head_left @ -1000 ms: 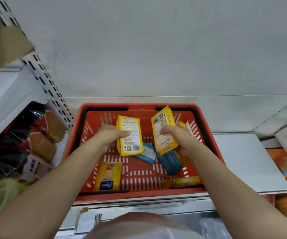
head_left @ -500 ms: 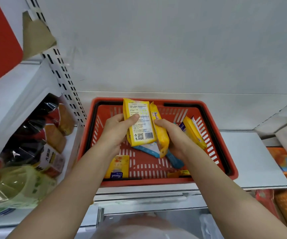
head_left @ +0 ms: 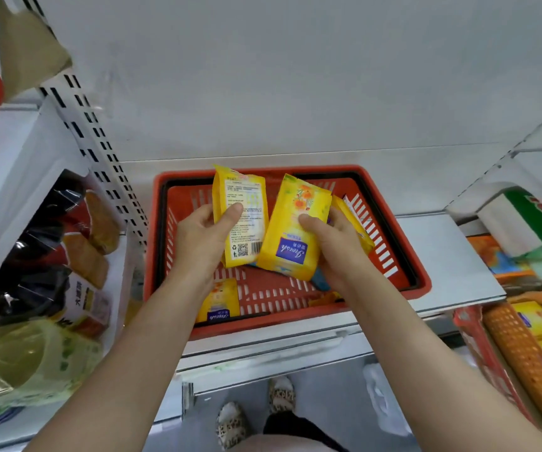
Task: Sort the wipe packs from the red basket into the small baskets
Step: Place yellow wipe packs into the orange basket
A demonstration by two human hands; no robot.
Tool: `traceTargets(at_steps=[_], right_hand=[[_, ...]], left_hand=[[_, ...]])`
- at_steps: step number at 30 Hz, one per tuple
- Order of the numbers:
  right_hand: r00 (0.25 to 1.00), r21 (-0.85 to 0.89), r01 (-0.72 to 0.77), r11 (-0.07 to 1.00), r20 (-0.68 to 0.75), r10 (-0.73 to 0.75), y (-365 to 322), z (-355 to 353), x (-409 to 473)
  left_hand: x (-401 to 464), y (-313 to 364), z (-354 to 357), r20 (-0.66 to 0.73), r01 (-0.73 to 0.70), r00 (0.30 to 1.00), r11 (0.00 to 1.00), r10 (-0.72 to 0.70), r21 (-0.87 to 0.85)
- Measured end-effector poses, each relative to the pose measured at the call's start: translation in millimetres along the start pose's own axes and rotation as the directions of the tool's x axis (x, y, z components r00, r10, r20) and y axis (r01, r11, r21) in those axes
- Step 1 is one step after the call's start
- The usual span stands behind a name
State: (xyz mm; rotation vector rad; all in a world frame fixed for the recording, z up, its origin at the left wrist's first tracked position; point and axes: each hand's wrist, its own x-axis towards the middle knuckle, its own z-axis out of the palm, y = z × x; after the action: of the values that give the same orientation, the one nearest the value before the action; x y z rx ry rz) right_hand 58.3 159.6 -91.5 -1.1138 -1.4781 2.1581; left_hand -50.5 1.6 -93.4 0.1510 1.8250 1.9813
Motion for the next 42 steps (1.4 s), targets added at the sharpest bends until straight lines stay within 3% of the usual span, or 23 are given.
traceTargets(at_steps=[4, 8, 11, 15, 19, 23, 28, 32, 38, 40, 42], right_hand=[[0.995, 0.123, 0.062, 0.991, -0.083, -0.052, -4.8, -17.8, -17.9], [0.931, -0.092, 0.182, 0.979, -0.305, -0.201, -11.4, -48.0, -36.9], [0.879, -0.086, 0.261, 0.961, -0.391, -0.274, -17.4, -82.0, -54.6], [0.871, 0.074, 0.299, 0.951, -0.428, -0.24, -19.4, -141.1, -88.8], [0.874, 0.15, 0.244, 0.958, -0.462, -0.151, -7.2, -219.8, -135.8], [0.851, 0.161, 0.254, 0.954, -0.505, -0.141, 6.6, -315.5, -194.1], [0.823, 0.394, 0.298, 0.87, -0.568, -0.025, 21.6, -425.7, -265.5], [0.872, 0.566, 0.227, 0.793, -0.481, 0.094, 38.4, -491.8, -321.3], [0.924, 0.641, 0.192, 0.744, -0.374, 0.084, 64.4, -556.9, -350.0], [0.904, 0.643, 0.232, 0.73, -0.42, 0.083, 68.6, -583.7, -349.5], [0.885, 0.64, 0.261, 0.723, -0.457, 0.085, 71.8, -615.6, -345.3]], left_hand=[[-9.5, -4.4, 17.1, 0.026, -0.038, 0.999, 0.999, 0.038, 0.001], [-28.4, -9.8, 35.6, 0.056, -0.11, 0.993, 0.989, 0.104, 0.101], [-46.4, -10.1, 53.8, 0.082, -0.145, 0.988, 0.976, 0.133, 0.165], [-83.1, -12.3, 97.5, 0.111, -0.235, 0.971, 0.942, 0.214, 0.238], [-137.1, -22.3, 161.3, 0.163, -0.406, 0.914, 0.839, 0.372, 0.363], [-211.1, -37.1, 234.4, 0.246, -0.565, 0.821, 0.673, 0.515, 0.478], [-315.9, -82.7, 329.2, 0.417, -0.6, 0.797, 0.659, 0.437, 0.455], [-394.1, -121.1, 394.0, 0.493, -0.652, 0.752, 0.607, 0.438, 0.455], [-456.6, -159.1, 469.3, 0.746, -0.798, 0.561, 0.473, 0.359, 0.373], [-465.0, -169.6, 495.9, 0.797, -0.807, 0.516, 0.491, 0.316, 0.328], [-464.4, -177.0, 525.4, 0.812, -0.735, 0.551, 0.573, 0.193, 0.363]])
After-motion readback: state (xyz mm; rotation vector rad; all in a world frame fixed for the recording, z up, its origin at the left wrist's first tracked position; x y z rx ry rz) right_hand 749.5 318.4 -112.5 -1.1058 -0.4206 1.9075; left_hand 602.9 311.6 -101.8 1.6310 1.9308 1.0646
